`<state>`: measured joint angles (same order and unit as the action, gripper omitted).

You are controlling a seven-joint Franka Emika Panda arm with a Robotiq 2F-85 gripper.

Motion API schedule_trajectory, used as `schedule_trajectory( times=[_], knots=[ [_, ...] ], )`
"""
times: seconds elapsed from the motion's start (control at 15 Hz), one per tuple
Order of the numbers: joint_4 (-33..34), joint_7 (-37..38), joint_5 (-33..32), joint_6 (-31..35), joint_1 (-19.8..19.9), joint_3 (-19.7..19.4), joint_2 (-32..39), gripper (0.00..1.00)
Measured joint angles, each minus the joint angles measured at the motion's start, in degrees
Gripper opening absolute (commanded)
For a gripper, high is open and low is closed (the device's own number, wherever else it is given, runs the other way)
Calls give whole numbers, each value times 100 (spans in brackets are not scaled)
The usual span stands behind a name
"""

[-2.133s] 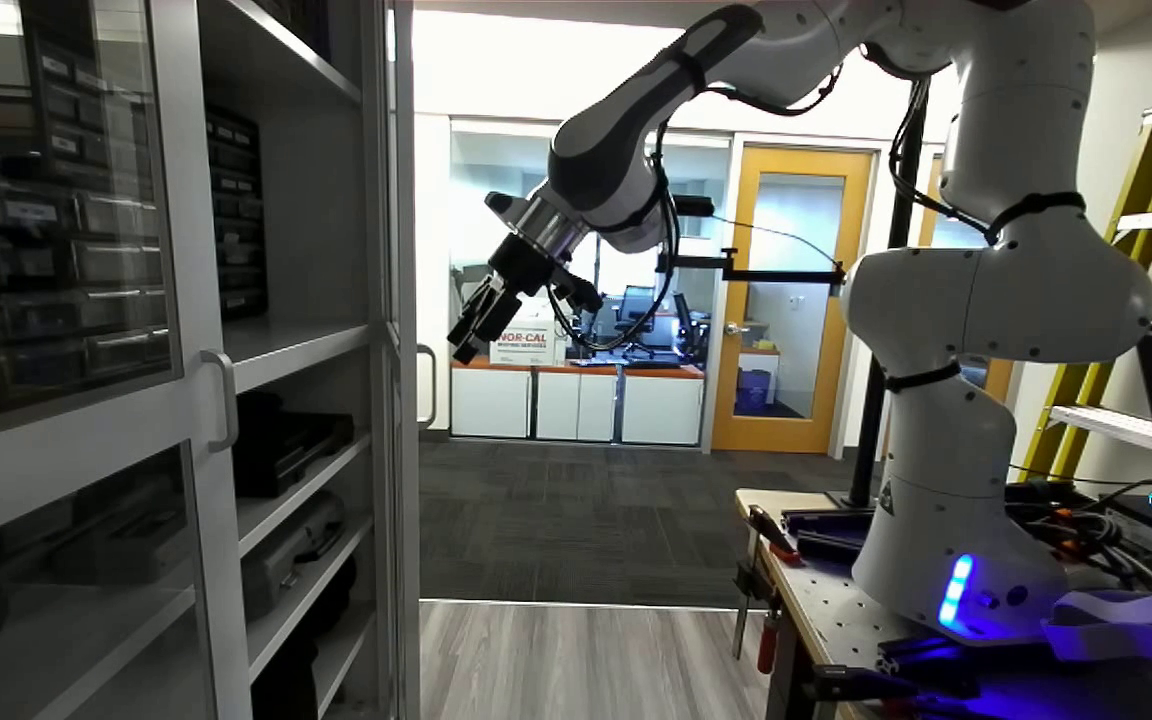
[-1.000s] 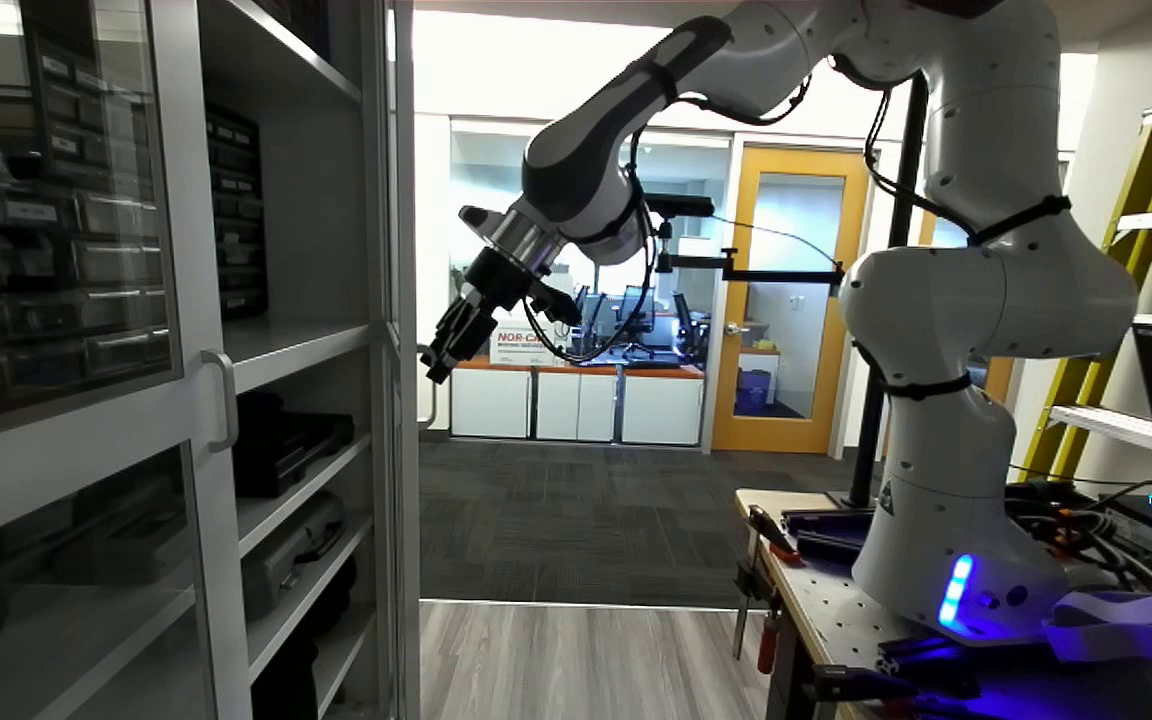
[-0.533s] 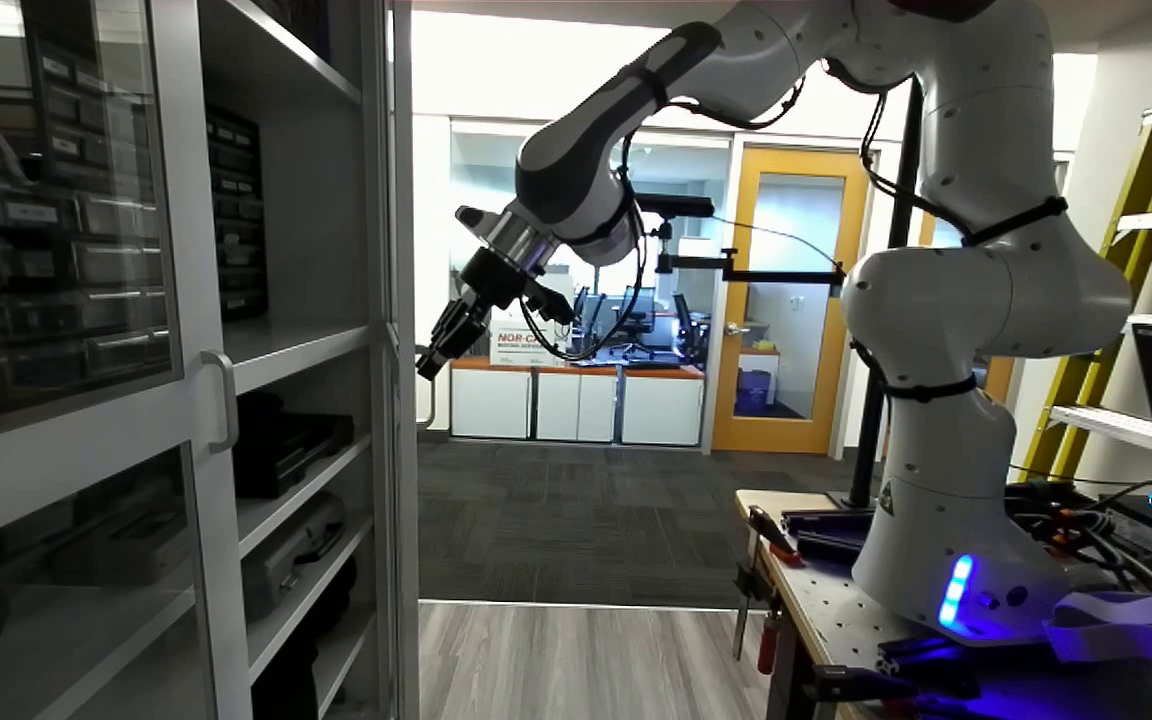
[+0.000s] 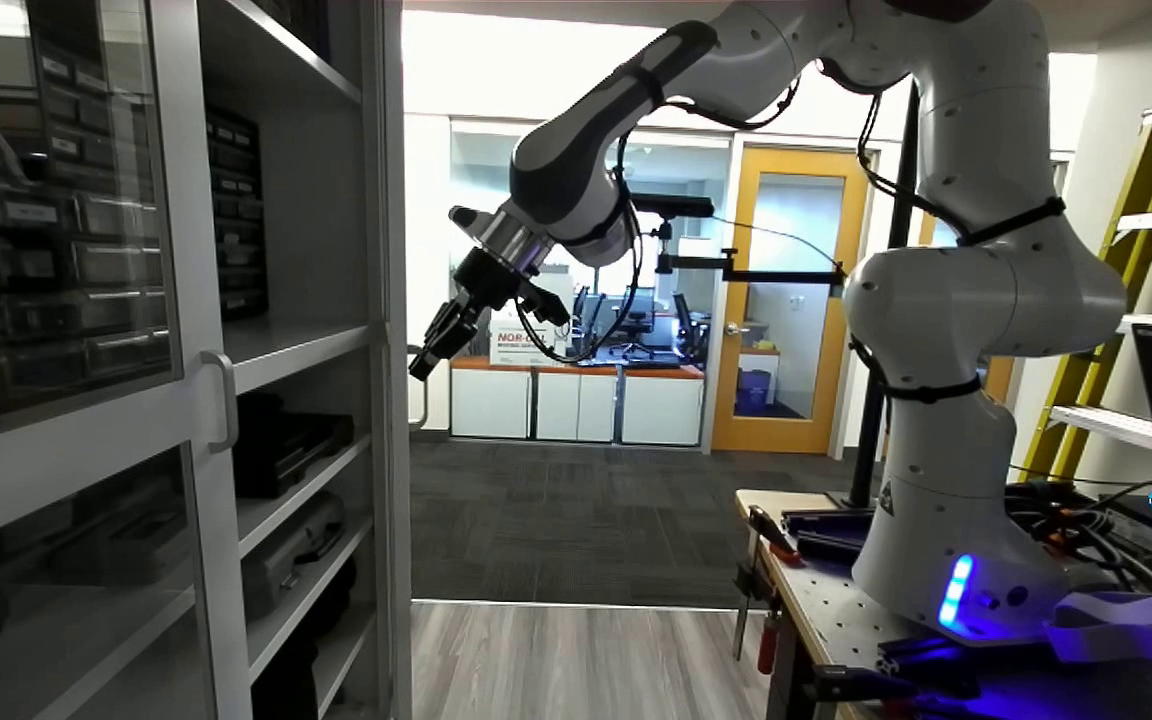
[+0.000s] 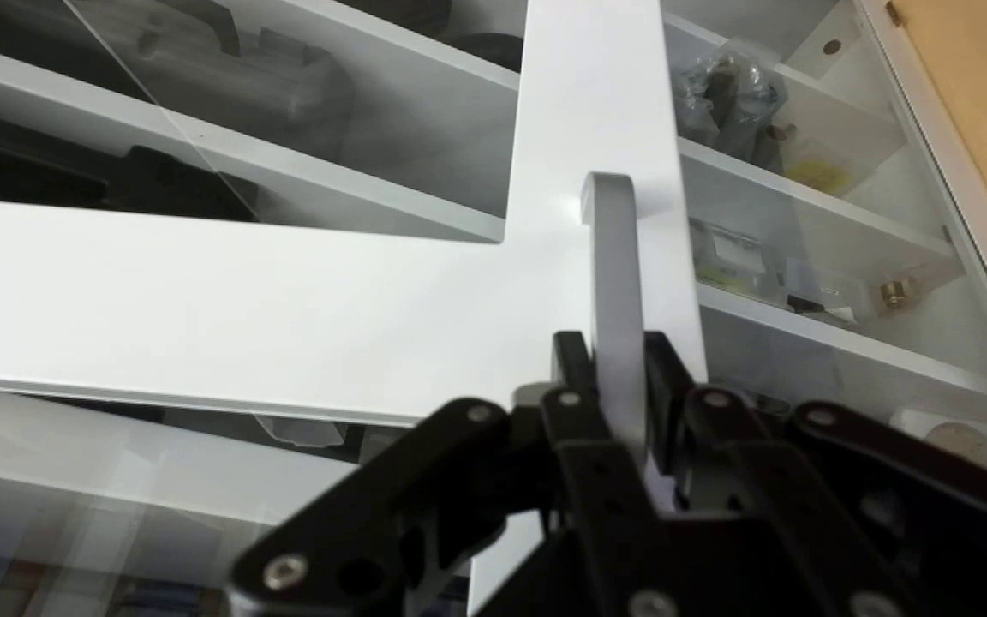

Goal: Close the door of the cabinet

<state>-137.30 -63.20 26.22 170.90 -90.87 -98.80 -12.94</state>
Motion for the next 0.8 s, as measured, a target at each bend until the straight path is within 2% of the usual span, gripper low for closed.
schedule_trajectory(
  times=[0.13,0.33,0.53,0.8],
  knots=[
    [41,99,-5,38,-251,-211,24,6],
    [109,407,-76,170,-842,-717,90,6],
    [212,1004,-396,267,-1661,-1472,155,5],
    [429,2205,-1344,279,-2934,-2723,168,5]
  ],
)
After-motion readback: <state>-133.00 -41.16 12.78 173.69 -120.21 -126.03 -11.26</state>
